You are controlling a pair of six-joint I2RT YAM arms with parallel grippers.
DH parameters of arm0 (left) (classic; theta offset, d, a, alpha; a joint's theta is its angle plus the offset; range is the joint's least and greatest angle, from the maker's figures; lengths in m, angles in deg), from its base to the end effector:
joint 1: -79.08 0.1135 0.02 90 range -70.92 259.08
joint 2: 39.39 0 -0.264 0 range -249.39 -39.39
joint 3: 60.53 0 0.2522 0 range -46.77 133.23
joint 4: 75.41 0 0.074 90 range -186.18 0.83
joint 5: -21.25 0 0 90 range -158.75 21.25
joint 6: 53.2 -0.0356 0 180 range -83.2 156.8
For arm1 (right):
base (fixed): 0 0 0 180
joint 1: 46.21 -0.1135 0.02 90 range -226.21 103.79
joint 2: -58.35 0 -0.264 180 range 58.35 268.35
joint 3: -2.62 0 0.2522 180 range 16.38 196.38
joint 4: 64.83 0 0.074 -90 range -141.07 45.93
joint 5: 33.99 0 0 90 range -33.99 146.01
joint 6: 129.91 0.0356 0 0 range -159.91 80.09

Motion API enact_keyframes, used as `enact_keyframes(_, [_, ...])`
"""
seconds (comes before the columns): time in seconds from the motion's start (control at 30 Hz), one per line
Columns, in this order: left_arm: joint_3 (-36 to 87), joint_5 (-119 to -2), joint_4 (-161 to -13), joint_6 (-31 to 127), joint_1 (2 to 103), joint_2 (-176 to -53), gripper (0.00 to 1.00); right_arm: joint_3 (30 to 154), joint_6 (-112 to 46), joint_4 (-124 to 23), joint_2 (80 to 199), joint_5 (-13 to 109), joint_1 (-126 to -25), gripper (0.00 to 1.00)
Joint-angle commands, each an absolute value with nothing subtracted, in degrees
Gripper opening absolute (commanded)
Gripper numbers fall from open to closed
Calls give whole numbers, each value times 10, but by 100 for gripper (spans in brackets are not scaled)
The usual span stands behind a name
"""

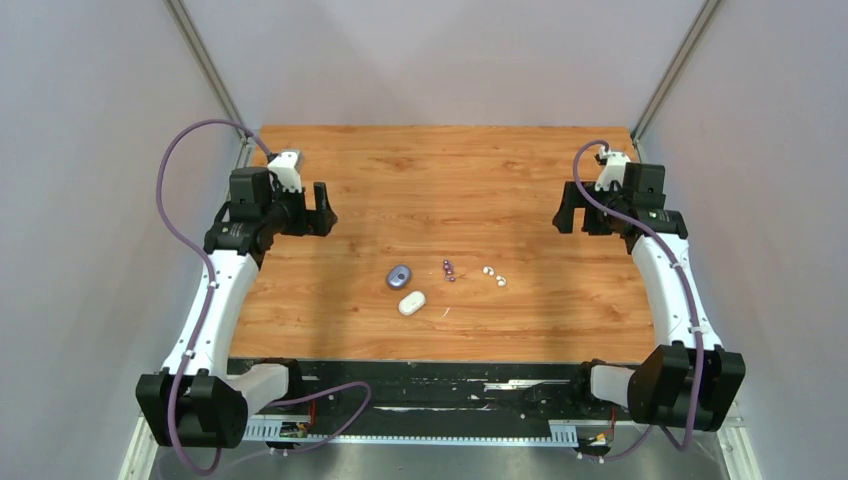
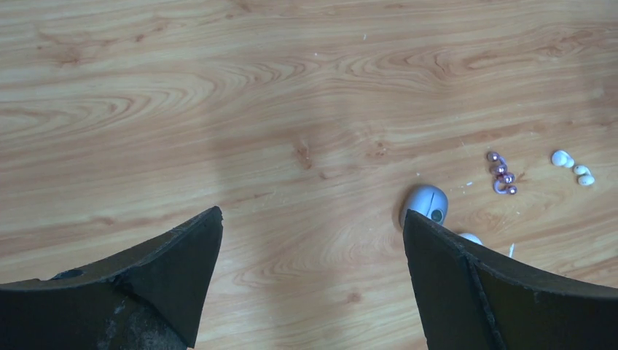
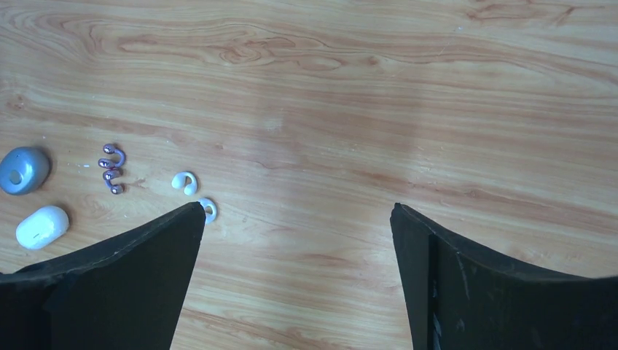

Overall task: Insert the wireless bluetooth earbuds into the charging case
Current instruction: Pick up the charging case at the center of the board.

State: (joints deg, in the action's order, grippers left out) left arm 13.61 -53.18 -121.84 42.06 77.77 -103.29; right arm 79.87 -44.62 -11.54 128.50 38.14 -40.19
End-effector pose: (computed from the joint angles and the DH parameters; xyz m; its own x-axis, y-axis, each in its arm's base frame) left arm 0.2392 -0.0150 0.3315 -0.6097 -0.0744 -0.7891 0.1835 0.9553 -0.2318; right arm 0.2550 -0.0159 0.3151 -0.7061 -0.0041 -0.7081 -0.1700 0.9717 0.1638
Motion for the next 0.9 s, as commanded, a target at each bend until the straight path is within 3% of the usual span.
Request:
enact_keyframes(0.0, [123, -504, -1231, 422, 783, -1009, 100, 810, -458, -119, 1296, 361, -404, 100])
enact_keyframes(0.17, [109, -476, -1230, 433, 786, -1009, 100, 843, -606, -60, 1329, 124, -427, 100])
enact_keyframes(0.27, [109, -452, -1221, 442, 789, -1015, 100, 860, -645, -63, 1371, 108, -499, 100])
enact_keyframes(0.4, [116, -437, -1209, 461, 789, -1033, 100, 860, -794, -62, 1412, 71, -590, 91])
enact_keyframes(0.57, [130, -437, -1204, 501, 789, -1039, 100, 886, -954, -56, 1469, 63, -679, 88])
enact_keyframes(0.87, [83, -410, -1195, 613, 850, -976, 100, 922, -1099, -32, 1574, 85, -838, 82])
